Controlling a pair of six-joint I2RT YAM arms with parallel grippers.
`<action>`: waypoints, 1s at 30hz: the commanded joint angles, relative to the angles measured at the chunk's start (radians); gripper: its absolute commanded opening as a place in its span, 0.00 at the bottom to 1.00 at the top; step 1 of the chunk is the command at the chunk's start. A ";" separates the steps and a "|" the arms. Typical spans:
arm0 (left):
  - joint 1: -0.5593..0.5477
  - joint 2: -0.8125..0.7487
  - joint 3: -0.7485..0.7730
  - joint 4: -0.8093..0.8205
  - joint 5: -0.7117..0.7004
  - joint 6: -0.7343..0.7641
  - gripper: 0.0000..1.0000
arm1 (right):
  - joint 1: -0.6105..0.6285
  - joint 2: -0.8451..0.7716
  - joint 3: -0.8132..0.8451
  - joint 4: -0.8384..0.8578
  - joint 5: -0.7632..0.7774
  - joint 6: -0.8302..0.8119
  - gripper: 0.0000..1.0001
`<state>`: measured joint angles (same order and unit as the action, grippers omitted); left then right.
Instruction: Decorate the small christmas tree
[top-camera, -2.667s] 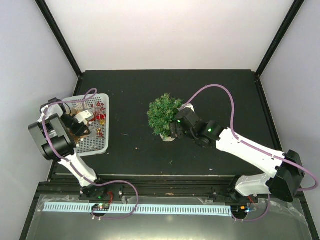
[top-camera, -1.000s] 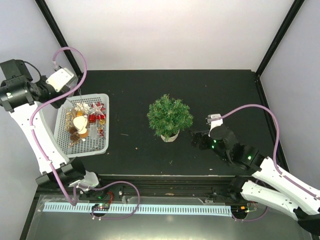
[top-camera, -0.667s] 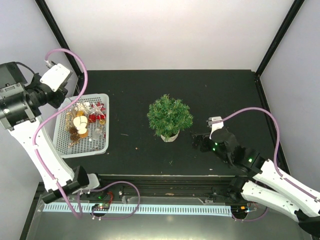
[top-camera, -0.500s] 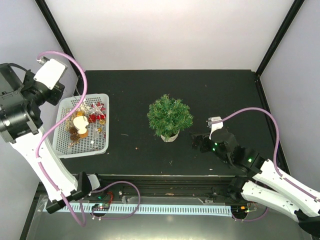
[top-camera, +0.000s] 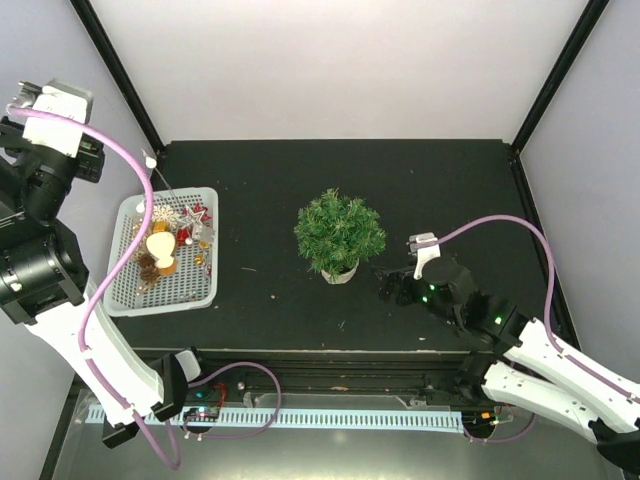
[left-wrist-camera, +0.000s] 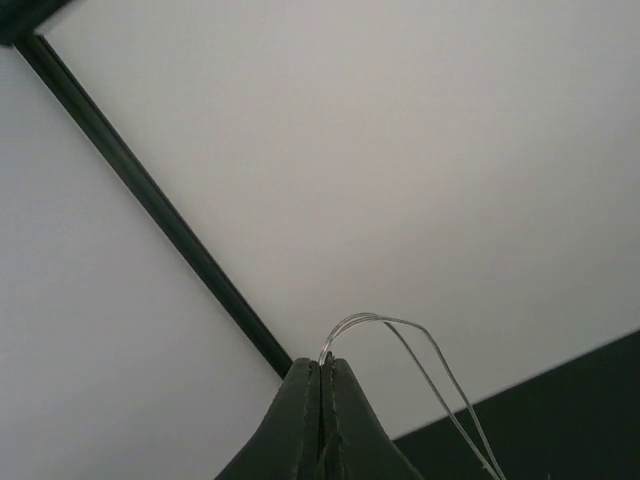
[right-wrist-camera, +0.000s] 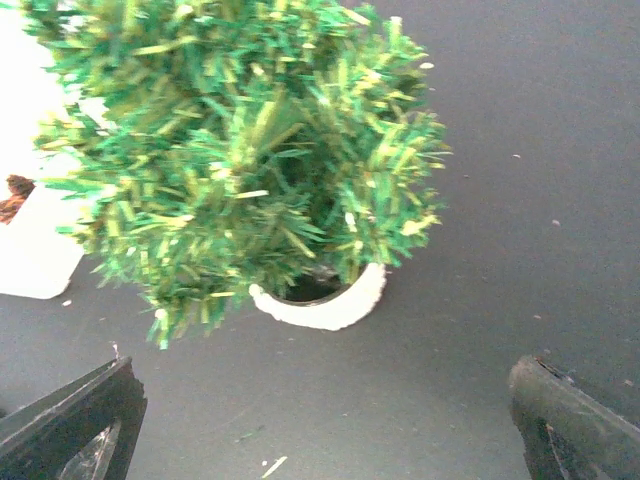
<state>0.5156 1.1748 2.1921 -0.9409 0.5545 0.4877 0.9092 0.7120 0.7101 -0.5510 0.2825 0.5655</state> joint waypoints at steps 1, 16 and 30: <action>-0.004 0.010 0.073 0.082 0.083 -0.121 0.02 | 0.007 -0.023 0.010 0.109 -0.148 -0.071 1.00; -0.192 0.007 0.014 -0.118 0.242 -0.146 0.02 | 0.178 0.112 0.238 0.176 -0.313 -0.246 0.99; -0.510 -0.088 -0.194 -0.316 0.161 0.016 0.02 | 0.322 0.401 0.490 0.238 -0.204 -0.282 0.99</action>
<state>0.0742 1.1114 2.0190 -1.1564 0.7464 0.4355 1.2266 1.0645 1.1355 -0.3687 0.0406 0.3073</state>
